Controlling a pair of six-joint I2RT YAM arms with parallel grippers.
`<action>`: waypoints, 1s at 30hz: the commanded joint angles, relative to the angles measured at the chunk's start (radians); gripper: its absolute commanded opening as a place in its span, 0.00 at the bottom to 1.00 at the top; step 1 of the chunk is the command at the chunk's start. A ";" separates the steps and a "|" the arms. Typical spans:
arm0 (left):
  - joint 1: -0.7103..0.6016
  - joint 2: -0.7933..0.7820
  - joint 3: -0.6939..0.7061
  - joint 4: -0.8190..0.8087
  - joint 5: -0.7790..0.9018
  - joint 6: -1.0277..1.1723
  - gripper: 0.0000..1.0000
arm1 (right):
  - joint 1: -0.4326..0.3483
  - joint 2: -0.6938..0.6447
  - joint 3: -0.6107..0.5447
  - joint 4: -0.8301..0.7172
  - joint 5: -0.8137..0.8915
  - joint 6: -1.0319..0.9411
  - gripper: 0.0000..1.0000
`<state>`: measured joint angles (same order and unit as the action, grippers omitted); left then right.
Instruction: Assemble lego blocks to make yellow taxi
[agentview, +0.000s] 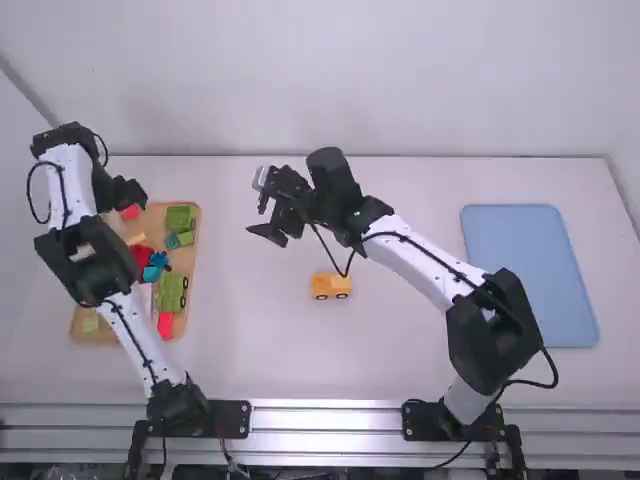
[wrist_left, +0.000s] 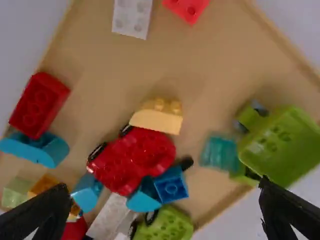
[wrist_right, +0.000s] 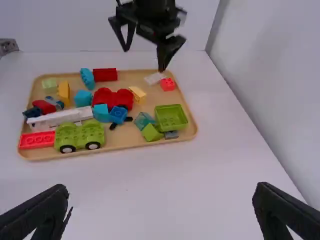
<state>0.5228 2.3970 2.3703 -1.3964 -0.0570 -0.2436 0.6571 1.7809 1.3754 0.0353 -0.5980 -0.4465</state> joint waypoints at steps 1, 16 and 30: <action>0.008 0.061 0.015 -0.005 -0.005 -0.015 0.99 | 0.004 -0.002 0.032 0.002 -0.003 0.004 0.98; 0.055 0.101 -0.015 0.022 0.130 -0.913 0.99 | 0.004 -0.002 0.032 -0.018 -0.002 0.000 0.98; 0.024 0.101 -0.031 0.064 0.144 -1.234 0.91 | 0.004 -0.002 0.032 -0.022 -0.002 0.001 0.98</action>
<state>0.5682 2.5004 2.3619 -1.3258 0.0784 -1.3968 0.6575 1.7809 1.3754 0.0116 -0.5983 -0.4500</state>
